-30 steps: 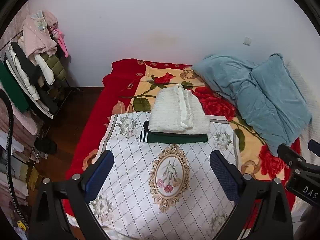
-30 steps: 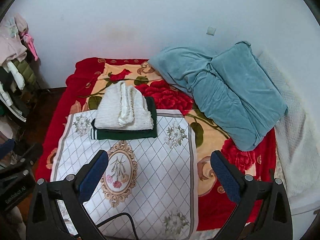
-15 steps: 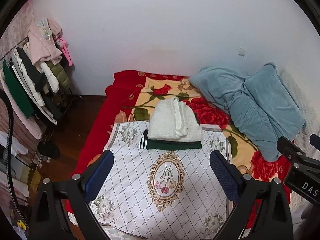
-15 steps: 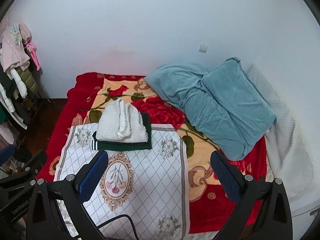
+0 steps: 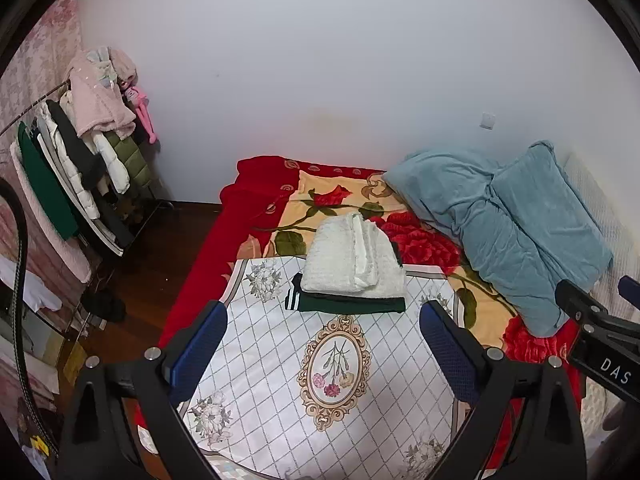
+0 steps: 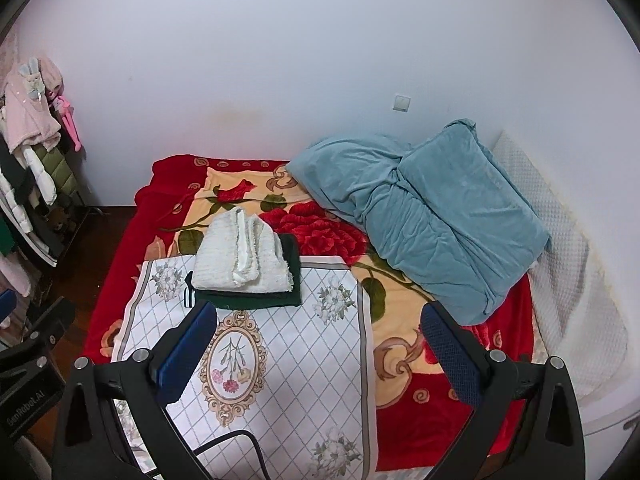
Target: Fold large clothes
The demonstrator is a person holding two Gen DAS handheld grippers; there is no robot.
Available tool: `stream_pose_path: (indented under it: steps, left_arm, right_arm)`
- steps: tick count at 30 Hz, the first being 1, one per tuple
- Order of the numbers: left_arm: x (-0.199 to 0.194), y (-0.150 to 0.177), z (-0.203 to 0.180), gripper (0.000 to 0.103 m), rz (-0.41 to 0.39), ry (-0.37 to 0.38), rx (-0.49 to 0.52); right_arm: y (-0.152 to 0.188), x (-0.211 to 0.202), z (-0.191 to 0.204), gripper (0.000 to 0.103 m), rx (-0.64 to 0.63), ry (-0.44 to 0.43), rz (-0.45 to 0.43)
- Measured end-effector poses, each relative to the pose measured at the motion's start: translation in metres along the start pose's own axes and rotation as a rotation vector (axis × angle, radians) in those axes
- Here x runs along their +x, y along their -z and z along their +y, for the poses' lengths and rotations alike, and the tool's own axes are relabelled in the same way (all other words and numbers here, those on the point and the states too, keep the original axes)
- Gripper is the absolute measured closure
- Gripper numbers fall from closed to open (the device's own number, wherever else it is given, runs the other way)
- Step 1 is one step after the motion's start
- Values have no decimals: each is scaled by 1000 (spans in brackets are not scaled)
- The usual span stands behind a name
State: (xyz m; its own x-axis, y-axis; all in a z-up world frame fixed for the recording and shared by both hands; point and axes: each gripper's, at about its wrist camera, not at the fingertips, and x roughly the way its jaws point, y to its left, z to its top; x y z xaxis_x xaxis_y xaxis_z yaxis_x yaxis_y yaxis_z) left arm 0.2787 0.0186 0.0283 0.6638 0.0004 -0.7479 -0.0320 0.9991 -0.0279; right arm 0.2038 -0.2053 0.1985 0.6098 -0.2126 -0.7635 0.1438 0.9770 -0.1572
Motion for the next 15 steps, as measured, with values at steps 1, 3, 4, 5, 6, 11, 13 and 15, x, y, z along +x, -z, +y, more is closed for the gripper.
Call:
stream_pose_path:
  steps: [1, 3, 4, 5, 6, 11, 13, 15]
  left_arm:
    - [-1, 0, 0, 5, -1, 0, -1]
    - [-2, 0, -1, 5, -3, -5, -5]
    - [-2, -1, -1, 4, -3, -5, -6]
    - [-2, -1, -1, 4, -5, -5, -7]
    - [-2, 0, -1, 4, -4, -6, -5]
    - [-3, -1, -1, 4, -4, -5, -2]
    - [-3, -1, -2, 4, -5, -7, -2]
    - [-3, -3, -3, 4, -6, -6, -4]
  right_arm:
    - [1, 1, 0, 0, 0, -4, 0]
    - [1, 1, -1, 0, -1, -16, 0]
    - [1, 1, 0, 0, -3, -17, 1]
    - [1, 0, 0, 0, -4, -15, -2]
    - [2, -1, 0, 0, -6, -13, -5]
    - [2, -1, 0, 0, -6, -16, -2]
    - [2, -1, 0, 0, -5, -18, -3]
    - [2, -1, 0, 0, -3, -19, -2]
